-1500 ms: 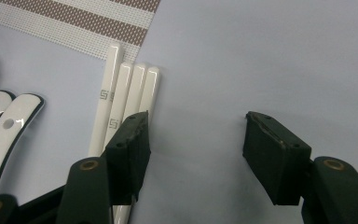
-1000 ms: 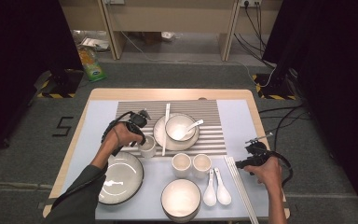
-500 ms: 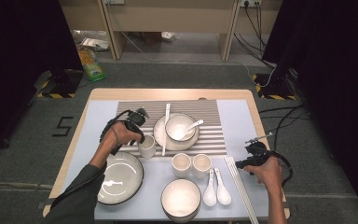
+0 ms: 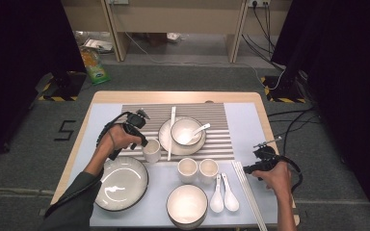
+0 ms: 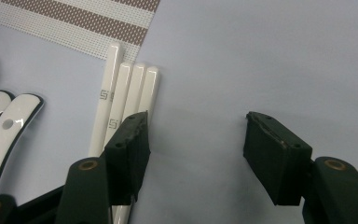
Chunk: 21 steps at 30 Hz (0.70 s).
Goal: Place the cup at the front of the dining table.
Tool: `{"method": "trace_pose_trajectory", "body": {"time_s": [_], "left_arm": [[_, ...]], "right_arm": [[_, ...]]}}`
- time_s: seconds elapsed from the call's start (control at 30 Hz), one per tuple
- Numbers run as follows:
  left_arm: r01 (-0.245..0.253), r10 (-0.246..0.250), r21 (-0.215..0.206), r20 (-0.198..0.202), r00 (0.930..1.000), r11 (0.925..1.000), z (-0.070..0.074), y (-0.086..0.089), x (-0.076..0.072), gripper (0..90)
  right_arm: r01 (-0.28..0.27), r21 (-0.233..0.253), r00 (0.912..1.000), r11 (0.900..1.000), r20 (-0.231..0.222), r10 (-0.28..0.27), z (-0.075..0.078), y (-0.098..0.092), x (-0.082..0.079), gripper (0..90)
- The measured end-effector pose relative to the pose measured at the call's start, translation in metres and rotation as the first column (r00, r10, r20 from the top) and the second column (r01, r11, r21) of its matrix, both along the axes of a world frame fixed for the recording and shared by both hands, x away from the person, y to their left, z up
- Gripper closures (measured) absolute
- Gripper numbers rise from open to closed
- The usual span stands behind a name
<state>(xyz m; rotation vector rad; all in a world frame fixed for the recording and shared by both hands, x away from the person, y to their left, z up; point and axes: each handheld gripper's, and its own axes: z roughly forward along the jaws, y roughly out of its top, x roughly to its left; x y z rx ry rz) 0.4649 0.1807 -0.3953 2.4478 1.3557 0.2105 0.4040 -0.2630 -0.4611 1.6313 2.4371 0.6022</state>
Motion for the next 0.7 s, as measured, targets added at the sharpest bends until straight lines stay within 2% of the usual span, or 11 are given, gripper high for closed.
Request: {"method": "trace_pose_trajectory", "body": {"time_s": [0.13, 0.17, 0.27, 0.4, 0.57, 0.7], "left_arm": [[0.0, 0.0, -0.018, 0.006, 1.0, 0.9998, 0.004, 0.003, -0.003, 61.4], [-0.001, 0.001, -0.036, 0.009, 1.0, 0.9994, 0.005, 0.004, -0.006, 59.8], [0.001, 0.0, -0.044, 0.021, 0.9998, 0.9991, 0.007, 0.006, -0.009, 56.3], [0.001, 0.002, -0.069, 0.041, 0.9992, 0.9976, 0.008, 0.009, -0.013, 52.1], [0.001, 0.003, -0.092, 0.039, 0.9993, 0.9958, 0.007, 0.014, -0.018, 47.2], [-0.004, 0.01, -0.105, 0.055, 0.9984, 0.9944, 0.006, 0.019, -0.022, 42.6]], "right_arm": [[0.002, 0.003, 1.0, 1.0, 0.0, -0.002, 0.0, 0.0, 0.0, 40.2], [0.002, 0.003, 1.0, 1.0, 0.0, -0.002, 0.0, 0.0, 0.0, 40.2], [0.002, 0.002, 1.0, 1.0, 0.002, -0.002, 0.0, 0.0, 0.0, 40.3], [0.002, 0.005, 1.0, 1.0, 0.005, -0.003, 0.0, -0.001, -0.001, 40.2], [0.003, 0.006, 1.0, 1.0, 0.006, -0.003, 0.0, -0.001, -0.001, 40.2], [0.004, 0.007, 1.0, 1.0, 0.008, -0.004, -0.001, -0.001, -0.001, 40.2]]}}
